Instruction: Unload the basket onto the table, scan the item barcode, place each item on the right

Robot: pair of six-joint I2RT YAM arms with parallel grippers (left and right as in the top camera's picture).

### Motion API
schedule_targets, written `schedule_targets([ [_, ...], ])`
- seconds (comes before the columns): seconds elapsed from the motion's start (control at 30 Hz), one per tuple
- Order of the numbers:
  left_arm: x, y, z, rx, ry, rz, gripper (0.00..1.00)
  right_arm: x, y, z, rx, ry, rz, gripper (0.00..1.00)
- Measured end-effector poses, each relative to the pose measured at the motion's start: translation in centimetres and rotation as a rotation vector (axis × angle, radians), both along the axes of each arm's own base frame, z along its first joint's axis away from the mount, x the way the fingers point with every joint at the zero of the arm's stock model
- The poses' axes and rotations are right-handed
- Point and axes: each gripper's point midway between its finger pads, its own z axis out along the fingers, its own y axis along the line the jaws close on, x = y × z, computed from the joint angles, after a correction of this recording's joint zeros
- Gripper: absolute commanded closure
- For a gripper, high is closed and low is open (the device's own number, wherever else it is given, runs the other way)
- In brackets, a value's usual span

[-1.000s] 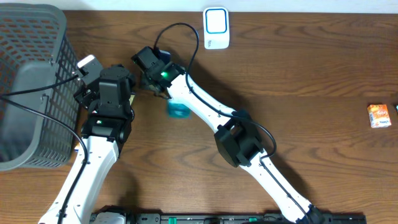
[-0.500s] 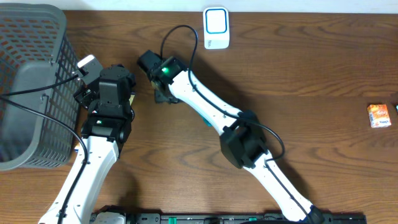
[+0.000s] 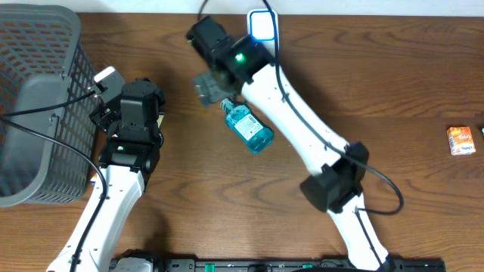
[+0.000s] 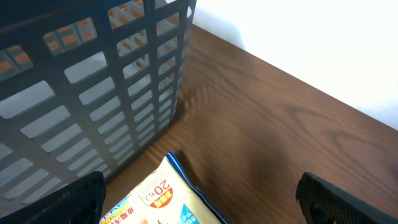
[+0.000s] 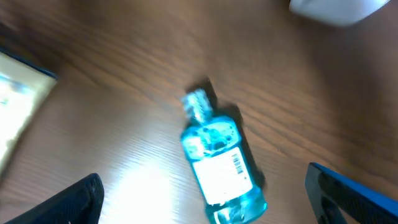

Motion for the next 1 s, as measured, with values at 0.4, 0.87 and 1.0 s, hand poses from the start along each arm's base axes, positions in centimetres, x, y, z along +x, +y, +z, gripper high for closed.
schedule_targets([
  [0.4,0.0,0.0,0.0,0.000,0.000,0.000,0.02,-1.6,-0.4,-11.9,-0.046,0.305,0.129,0.01],
  [0.87,0.0,0.0,0.0,0.000,0.000,0.000,0.02,-4.2,-1.5,-15.8,-0.171,0.421,0.180,0.13],
  [1.0,0.0,0.0,0.0,0.000,0.000,0.000,0.02,-4.0,-1.7,-15.8,-0.178,0.416,0.188,0.24],
])
